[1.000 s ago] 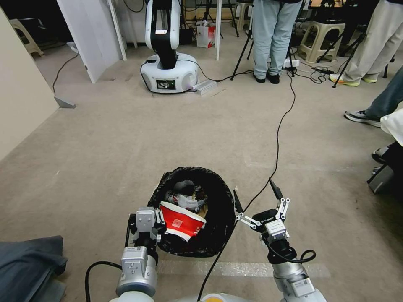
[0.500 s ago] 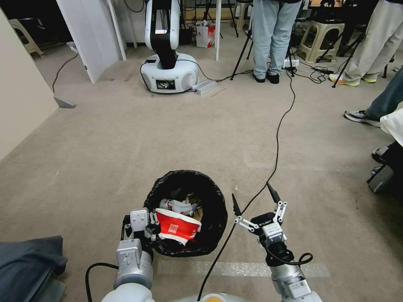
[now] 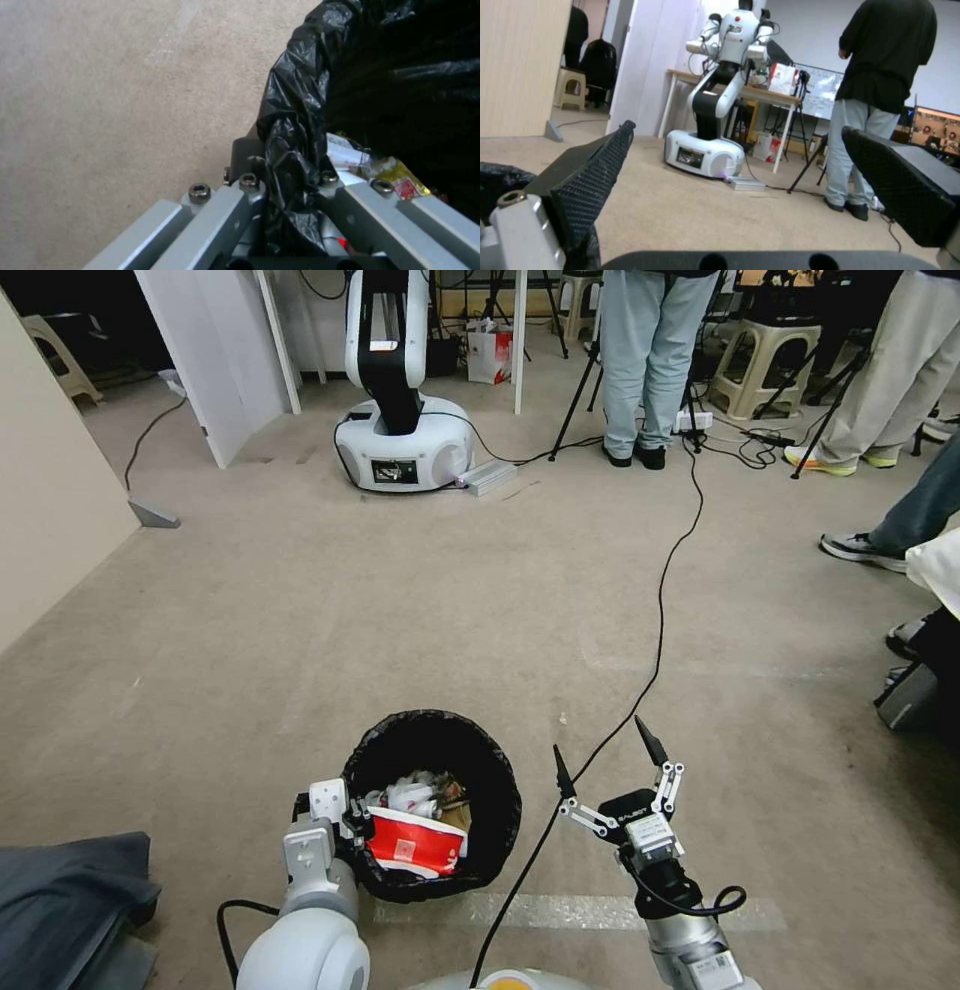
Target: Pick up the trash bin, then pick up the garbage from the floor and place it into the trash bin.
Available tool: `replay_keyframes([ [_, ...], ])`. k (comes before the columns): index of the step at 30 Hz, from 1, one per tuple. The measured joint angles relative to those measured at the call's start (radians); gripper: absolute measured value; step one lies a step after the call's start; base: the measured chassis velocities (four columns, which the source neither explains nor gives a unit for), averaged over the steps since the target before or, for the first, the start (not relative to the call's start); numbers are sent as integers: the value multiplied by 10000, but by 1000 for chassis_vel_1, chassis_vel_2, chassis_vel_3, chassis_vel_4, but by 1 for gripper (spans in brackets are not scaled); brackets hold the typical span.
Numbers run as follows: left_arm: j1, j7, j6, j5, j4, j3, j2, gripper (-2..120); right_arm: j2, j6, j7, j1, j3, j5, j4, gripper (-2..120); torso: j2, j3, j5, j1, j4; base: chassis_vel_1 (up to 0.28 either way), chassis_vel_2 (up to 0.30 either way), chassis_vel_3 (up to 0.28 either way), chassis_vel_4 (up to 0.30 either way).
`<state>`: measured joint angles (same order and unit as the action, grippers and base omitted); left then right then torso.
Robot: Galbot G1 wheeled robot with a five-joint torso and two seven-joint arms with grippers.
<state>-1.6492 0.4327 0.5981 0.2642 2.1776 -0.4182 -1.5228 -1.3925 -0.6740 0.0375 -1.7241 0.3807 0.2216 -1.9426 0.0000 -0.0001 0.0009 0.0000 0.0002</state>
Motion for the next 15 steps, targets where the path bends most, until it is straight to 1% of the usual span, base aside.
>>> replay_keyframes([
  [4, 143, 64, 21, 261, -144, -62, -25, 2, -29, -19, -37, -2, -21, 6, 36, 100, 0, 0, -3, 0, 2, 0, 0, 0, 0],
  [8, 244, 45, -124, 452, -219, -74, -49, 2, -56, -32, -89, 9, -36, 30, 111, 100, 0, 0, -10, 0, -2, 0, 0, 0, 0],
  [11, 266, -68, -255, 655, -149, -56, -67, 14, -73, -49, -128, 8, -45, 54, 165, 100, -1, 1, -14, 0, -3, 0, 0, 0, 0],
  [12, 266, -68, -255, 655, -149, -56, -67, 14, -73, -49, -128, 8, -45, 54, 165, 100, -1, 1, -14, 0, -3, 0, 0, 0, 0],
  [13, 281, -99, -275, 726, -105, -40, -74, 21, -77, -51, -138, 9, -46, 61, 185, 100, -1, 2, -15, 0, -4, 0, 0, 0, 0],
  [14, 285, -102, -279, 735, -99, -39, -75, 22, -78, -51, -140, 10, -46, 61, 188, 100, -1, 2, -14, 0, -4, 0, 0, 0, 0],
  [15, 322, -110, -314, 773, -58, -39, -78, 29, -82, -53, -155, 14, -46, 67, 219, 100, 0, 2, -14, 0, -5, 0, 0, 0, 0],
])
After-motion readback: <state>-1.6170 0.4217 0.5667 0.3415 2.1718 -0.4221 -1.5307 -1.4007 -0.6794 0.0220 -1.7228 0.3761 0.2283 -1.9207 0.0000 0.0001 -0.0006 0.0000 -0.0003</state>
